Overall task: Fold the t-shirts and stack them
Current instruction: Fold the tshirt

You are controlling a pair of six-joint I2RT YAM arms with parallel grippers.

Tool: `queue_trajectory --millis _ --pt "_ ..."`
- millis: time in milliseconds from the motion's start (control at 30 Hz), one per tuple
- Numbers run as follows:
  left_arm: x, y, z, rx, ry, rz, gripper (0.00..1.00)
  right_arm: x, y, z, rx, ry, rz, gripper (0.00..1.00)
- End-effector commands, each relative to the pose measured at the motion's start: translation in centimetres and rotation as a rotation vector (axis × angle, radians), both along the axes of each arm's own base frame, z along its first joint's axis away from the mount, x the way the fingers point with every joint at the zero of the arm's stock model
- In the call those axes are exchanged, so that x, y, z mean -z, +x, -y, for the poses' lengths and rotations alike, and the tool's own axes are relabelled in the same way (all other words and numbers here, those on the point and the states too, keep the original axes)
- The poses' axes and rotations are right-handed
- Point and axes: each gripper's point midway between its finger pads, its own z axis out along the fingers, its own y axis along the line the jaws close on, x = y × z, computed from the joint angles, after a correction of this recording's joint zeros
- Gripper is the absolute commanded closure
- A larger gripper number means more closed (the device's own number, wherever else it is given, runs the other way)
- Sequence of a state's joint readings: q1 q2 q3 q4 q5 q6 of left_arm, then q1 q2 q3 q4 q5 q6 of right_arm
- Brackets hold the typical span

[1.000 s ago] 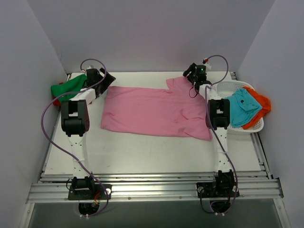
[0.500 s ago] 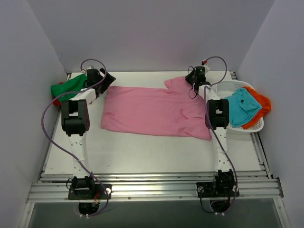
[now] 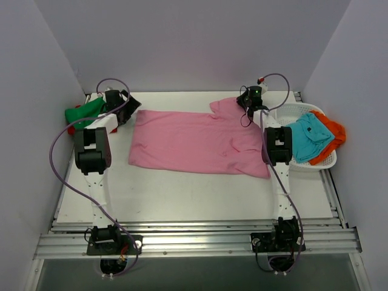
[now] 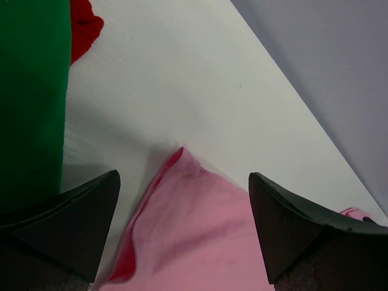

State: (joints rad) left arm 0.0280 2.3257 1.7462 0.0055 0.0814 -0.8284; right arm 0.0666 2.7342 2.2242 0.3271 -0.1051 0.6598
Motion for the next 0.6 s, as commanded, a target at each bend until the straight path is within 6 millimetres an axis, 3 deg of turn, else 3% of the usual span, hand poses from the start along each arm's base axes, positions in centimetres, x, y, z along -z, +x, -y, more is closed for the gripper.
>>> queue_trajectory --millis 0,67,200,367,400,567 --pt "-5.8 0.0 -0.1 -0.001 0.019 0.091 0.04 1.7 -1.5 -0.2 -0.019 -0.02 -0.075 1.0" --pt "-5.8 0.0 0.5 0.01 -0.001 0.091 0.04 1.8 -1.5 -0.2 -0.019 -0.017 -0.075 1.0" --pt "-4.0 0.2 1.5 0.031 -0.024 0.041 0.04 1.9 -1.6 -0.1 -0.019 -0.016 -0.078 1.0" --pt "-3.1 0.3 1.4 0.021 -0.025 0.019 0.03 1.9 -1.8 0.3 -0.013 -0.016 -0.081 1.0" --pt "-3.1 0.2 3.5 0.051 -0.028 0.018 0.03 2.1 -1.9 0.3 -0.011 -0.017 -0.083 1.0" --pt "-1.9 0.1 4.1 0.053 -0.01 0.001 0.02 2.0 -1.9 0.5 -0.008 -0.012 -0.082 1.0"
